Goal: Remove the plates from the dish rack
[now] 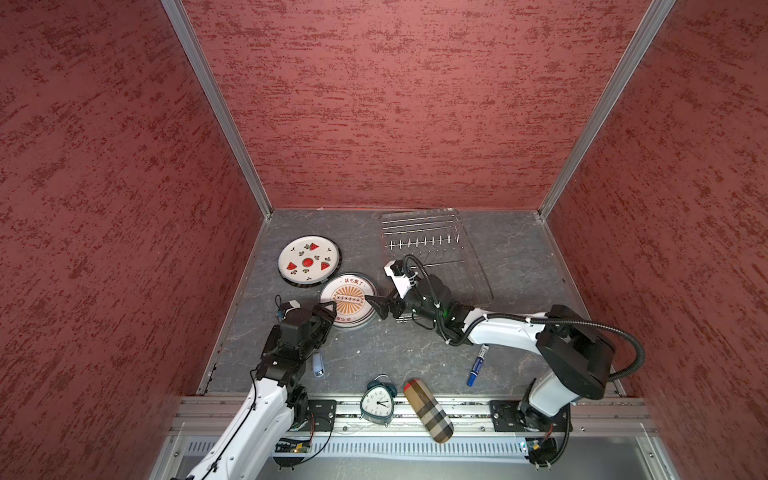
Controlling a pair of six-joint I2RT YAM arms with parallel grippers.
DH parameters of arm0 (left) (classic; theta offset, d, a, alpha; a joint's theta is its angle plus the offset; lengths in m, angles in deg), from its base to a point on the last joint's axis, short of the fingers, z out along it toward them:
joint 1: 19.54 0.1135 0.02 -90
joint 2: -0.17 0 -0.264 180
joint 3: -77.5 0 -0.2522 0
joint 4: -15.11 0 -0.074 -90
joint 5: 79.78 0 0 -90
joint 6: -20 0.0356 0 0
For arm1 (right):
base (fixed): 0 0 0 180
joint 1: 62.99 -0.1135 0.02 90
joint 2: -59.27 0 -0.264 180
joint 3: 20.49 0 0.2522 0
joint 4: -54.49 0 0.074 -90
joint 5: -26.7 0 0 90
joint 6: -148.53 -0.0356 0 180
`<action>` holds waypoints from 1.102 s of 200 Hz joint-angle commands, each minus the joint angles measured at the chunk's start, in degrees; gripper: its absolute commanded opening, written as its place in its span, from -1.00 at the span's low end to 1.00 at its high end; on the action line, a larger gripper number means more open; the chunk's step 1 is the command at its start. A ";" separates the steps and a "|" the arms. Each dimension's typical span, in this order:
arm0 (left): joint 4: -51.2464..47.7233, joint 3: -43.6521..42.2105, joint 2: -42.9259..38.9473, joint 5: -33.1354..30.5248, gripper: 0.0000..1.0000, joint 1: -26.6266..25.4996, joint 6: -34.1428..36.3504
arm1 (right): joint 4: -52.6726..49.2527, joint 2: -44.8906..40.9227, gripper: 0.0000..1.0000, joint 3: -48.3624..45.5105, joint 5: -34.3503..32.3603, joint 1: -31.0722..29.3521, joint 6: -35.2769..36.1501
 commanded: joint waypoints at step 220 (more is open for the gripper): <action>17.37 9.70 -0.77 -17.01 0.99 1.12 36.19 | -23.21 -32.40 0.97 -11.30 -11.04 37.91 -16.30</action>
